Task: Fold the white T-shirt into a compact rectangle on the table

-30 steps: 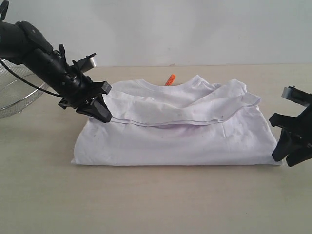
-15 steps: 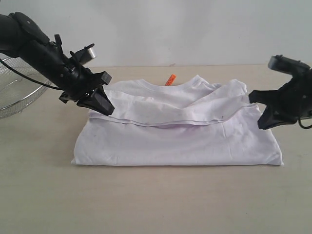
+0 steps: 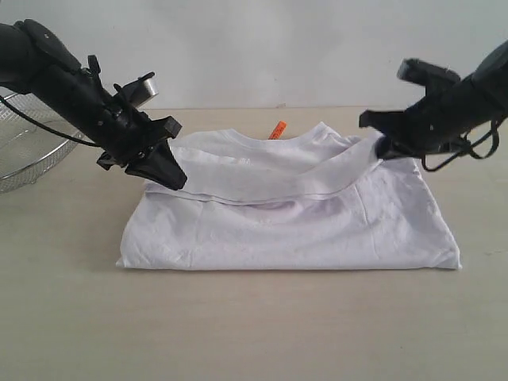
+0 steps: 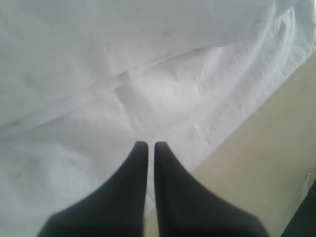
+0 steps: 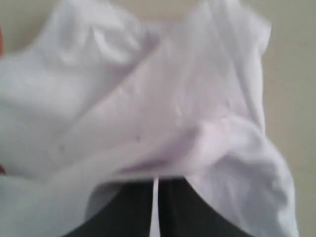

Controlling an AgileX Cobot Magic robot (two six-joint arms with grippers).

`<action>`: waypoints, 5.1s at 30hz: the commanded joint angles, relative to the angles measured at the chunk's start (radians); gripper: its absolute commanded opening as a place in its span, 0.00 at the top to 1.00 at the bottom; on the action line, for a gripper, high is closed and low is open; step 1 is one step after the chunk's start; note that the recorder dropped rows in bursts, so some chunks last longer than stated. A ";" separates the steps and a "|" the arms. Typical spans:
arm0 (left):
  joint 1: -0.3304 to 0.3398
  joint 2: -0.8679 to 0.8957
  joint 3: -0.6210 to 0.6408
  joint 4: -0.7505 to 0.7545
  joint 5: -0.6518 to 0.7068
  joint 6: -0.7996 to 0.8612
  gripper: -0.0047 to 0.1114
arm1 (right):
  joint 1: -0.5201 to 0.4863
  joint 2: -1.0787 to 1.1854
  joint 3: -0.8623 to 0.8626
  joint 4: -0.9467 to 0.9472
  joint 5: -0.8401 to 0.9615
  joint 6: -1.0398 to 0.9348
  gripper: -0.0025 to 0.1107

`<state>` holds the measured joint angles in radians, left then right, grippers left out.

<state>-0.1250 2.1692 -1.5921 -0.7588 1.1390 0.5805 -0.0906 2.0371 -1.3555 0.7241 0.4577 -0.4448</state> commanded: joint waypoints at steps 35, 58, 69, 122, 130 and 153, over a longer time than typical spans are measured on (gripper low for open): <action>-0.009 -0.068 0.047 0.086 0.011 -0.036 0.92 | 0.311 -0.013 0.155 0.182 0.029 -0.134 0.98; -0.009 -0.068 0.047 0.084 0.015 -0.038 0.92 | 0.311 0.031 0.054 0.209 -0.380 -0.044 0.98; -0.009 -0.123 0.047 0.068 0.032 -0.045 0.92 | 0.273 0.088 -0.192 0.192 -0.271 0.023 0.98; -0.011 -0.133 0.047 0.062 0.066 -0.073 0.92 | -0.057 -0.024 -0.203 -0.188 0.047 0.268 0.98; -0.100 -0.124 0.047 0.035 0.011 -0.035 0.92 | 0.023 -0.071 -0.168 -0.183 0.152 0.207 0.98; -0.187 0.145 -0.069 0.067 -0.365 0.172 0.92 | 0.052 -0.179 0.067 -0.183 0.129 0.167 0.98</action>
<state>-0.3084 2.3154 -1.6522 -0.7292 0.8179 0.7427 -0.0386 1.8955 -1.2918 0.5423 0.5863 -0.2622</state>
